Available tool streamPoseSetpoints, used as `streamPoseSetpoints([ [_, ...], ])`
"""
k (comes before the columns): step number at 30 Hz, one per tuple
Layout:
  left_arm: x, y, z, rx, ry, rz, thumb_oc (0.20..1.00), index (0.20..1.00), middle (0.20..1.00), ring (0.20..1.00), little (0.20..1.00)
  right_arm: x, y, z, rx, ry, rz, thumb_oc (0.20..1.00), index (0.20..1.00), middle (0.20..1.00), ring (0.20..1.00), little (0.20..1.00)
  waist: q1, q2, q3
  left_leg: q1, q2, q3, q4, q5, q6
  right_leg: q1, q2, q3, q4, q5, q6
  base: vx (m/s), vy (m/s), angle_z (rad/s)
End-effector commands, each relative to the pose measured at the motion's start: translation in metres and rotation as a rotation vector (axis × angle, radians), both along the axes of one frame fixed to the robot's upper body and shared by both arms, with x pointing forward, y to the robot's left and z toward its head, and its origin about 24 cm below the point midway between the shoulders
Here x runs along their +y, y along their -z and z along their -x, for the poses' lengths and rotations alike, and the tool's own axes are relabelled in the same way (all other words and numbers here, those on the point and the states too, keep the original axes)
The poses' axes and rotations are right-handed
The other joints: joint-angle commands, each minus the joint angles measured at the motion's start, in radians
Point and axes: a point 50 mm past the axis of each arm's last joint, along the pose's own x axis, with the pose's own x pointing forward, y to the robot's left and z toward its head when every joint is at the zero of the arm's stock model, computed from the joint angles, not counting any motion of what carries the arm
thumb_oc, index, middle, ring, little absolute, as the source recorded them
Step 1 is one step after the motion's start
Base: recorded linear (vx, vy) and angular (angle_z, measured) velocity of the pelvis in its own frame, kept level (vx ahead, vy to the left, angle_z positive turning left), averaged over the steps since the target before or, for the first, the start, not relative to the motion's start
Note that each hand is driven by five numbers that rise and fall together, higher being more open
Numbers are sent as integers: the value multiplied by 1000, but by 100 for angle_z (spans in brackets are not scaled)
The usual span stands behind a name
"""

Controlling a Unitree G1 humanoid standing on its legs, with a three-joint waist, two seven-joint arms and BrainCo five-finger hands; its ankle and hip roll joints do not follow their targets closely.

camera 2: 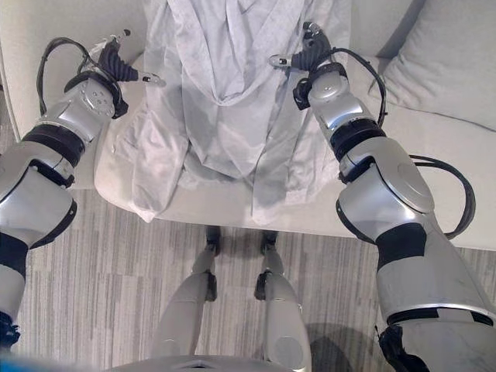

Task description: Hang the clothes on the sofa on the clothes rack.

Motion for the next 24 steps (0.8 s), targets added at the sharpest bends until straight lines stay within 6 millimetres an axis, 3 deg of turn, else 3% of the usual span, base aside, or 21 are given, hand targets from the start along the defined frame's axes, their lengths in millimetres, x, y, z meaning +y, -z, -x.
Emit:
streamPoseSetpoints([
  [1, 9, -67, 12, -169, -76, -56, 1000, 1000, 1000, 1000, 1000, -14, -56, 9, -146, 87, 57, 1000, 1000, 1000, 1000, 1000, 9, 5, 26, 48, 2, 9, -37, 17, -115, -14, -55, 36, 11, 31, 191, 0, 0, 0],
  [11, 6, -80, 15, -199, -77, -98, 1000, 1000, 1000, 1000, 1000, -3, -62, 10, -181, 93, 226, 1000, 1000, 1000, 1000, 1000, -25, 6, 37, 33, 3, 18, -37, 15, -113, -44, -53, 53, 11, 37, 191, 3, 6, -2],
  [24, 11, -87, 19, -223, -69, -95, 1000, 1000, 1000, 1000, 1000, 10, -64, 11, -220, 36, 310, 1000, 1000, 1000, 1000, 1000, -59, 3, 43, 27, 5, 32, -37, 9, -111, -68, -52, 69, 11, 45, 191, -2, 8, -7],
])
